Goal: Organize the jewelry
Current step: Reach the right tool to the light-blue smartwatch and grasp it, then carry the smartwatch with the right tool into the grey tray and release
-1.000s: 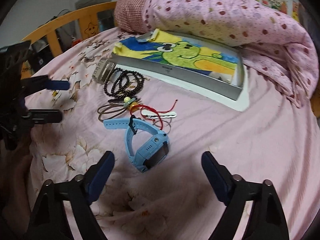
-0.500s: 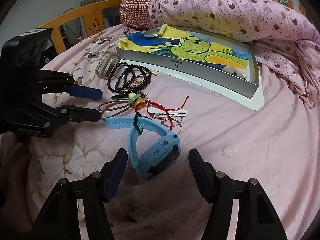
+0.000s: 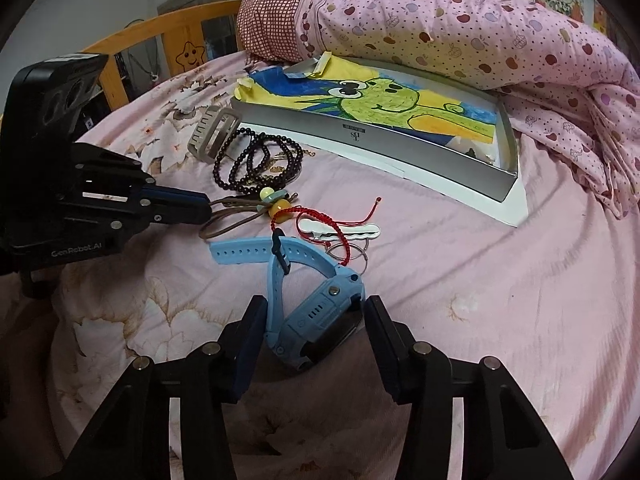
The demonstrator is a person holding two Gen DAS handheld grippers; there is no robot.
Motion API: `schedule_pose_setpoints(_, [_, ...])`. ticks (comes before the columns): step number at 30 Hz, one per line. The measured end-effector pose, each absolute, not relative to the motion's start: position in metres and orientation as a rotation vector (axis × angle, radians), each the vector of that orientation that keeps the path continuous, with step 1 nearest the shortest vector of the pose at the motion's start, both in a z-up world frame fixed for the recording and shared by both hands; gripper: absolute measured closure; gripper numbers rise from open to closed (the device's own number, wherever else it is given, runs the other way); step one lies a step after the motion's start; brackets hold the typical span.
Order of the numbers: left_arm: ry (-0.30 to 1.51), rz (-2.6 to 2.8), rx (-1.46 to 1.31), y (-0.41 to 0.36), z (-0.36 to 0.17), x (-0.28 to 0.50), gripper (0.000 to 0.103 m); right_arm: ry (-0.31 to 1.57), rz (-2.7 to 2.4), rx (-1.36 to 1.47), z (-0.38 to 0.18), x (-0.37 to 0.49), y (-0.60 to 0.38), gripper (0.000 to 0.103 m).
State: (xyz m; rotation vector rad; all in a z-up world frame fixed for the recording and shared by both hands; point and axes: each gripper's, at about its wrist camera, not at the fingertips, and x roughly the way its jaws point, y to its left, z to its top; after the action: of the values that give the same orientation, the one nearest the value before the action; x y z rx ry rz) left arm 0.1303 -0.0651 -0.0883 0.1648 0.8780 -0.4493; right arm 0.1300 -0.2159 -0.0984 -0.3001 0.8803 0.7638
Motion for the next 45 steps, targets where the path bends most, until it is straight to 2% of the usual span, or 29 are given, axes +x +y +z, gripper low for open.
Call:
schedule_pose_setpoints(2, [0.868, -0.437, 0.154, -0.064, -0.084, 0.125, 0.102, 0.876, 0.764, -0.298, -0.096, 0.128, -0.216, 0.057])
schedule_pose_setpoints(3, [0.865, -0.435, 0.146, -0.063, -0.081, 0.123, 0.103, 0.873, 0.768, -0.295, -0.094, 0.126, -0.216, 0.073])
schedule_pose_setpoints(4, [0.860, -0.434, 0.139, -0.063, -0.077, 0.120, 0.103, 0.873, 0.766, -0.291, -0.091, 0.124, -0.217, 0.075])
schedule_pose_setpoints(26, [0.757, -0.420, 0.024, -0.069, -0.007, 0.113, 0.103, 0.746, 0.698, -0.202, -0.059, 0.119, -0.231, 0.080])
schedule_pose_setpoints(34, [0.745, -0.421, 0.014, -0.069, -0.001, 0.121, 0.103, 0.714, 0.706, -0.201, -0.054, 0.118, -0.230, 0.081])
schedule_pose_setpoints(40, [0.733, -0.418, 0.008, -0.067, 0.008, 0.136, 0.103, 0.636, 0.686, -0.138, -0.032, 0.142, -0.236, 0.081])
schedule_pose_setpoints(45, [0.671, -0.400, -0.002, -0.061, 0.028, 0.164, 0.103, 0.545, 0.633, -0.036, -0.012, 0.195, -0.240, 0.081])
